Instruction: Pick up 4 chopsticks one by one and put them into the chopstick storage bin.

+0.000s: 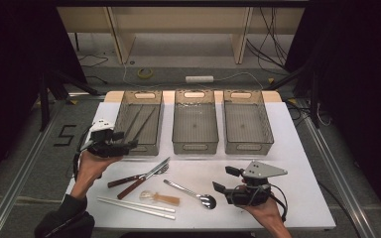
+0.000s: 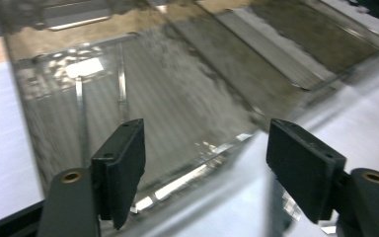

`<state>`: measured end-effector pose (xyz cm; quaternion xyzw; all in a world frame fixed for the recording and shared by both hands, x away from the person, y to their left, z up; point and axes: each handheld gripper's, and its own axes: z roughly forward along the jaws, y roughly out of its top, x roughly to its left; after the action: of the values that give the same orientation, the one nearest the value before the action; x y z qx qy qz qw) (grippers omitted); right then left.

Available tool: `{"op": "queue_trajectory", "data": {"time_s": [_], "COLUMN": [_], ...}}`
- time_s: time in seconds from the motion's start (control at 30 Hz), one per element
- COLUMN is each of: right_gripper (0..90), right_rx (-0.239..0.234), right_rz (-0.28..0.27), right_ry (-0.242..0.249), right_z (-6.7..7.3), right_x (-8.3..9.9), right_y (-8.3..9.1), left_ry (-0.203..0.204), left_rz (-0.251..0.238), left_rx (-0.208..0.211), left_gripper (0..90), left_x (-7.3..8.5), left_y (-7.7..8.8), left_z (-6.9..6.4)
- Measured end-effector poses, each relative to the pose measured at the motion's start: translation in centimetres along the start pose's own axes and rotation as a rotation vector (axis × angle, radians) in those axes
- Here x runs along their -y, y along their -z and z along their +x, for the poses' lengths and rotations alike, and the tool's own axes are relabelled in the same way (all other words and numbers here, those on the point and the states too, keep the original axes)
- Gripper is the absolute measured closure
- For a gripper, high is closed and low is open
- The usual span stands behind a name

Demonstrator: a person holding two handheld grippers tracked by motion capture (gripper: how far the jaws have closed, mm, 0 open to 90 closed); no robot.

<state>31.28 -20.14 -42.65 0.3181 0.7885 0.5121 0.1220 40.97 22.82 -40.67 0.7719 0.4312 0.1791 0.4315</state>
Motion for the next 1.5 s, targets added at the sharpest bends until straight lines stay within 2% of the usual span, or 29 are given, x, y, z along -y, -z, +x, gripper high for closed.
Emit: {"op": "queue_trajectory", "data": {"time_s": [0.17,0.27,0.43,0.67,0.83,1.3,1.43,1.5], "right_gripper": [30.5,30.5,30.4,30.3,30.3,30.3,30.3,30.3], "right_rx": [0.008,0.010,0.014,0.014,0.016,0.008,0.003,0.003], "right_rz": [-0.002,-0.002,-0.009,-0.008,-0.004,0.002,0.009,0.009], "right_ry": [-0.005,-0.008,-0.012,-0.016,-0.016,-0.011,-0.006,-0.007], "right_z": [-0.2,-0.3,-0.4,-0.5,-0.6,-0.5,-0.5,-0.5], "right_x": [0.0,0.1,0.1,0.2,0.2,0.2,0.3,0.3], "right_y": [0.1,0.1,0.2,0.3,0.3,0.1,0.0,0.0], "left_ry": [-0.047,-0.098,-0.156,-0.203,-0.258,-0.408,-0.439,-0.475], "left_rz": [0.014,0.040,0.086,0.101,0.134,0.263,0.291,0.319], "left_rx": [0.045,0.064,0.090,0.123,0.157,0.226,0.257,0.264], "left_gripper": [25.6,24.5,22.8,20.9,21.6,22.9,23.3,23.5], "left_x": [0.2,0.4,1.0,1.3,1.7,3.5,4.0,4.4], "left_y": [0.7,0.9,0.9,1.4,2.0,1.9,2.0,1.9], "left_z": [-1.8,-3.0,-4.6,-5.9,-6.9,-9.7,-10.4,-10.8]}}
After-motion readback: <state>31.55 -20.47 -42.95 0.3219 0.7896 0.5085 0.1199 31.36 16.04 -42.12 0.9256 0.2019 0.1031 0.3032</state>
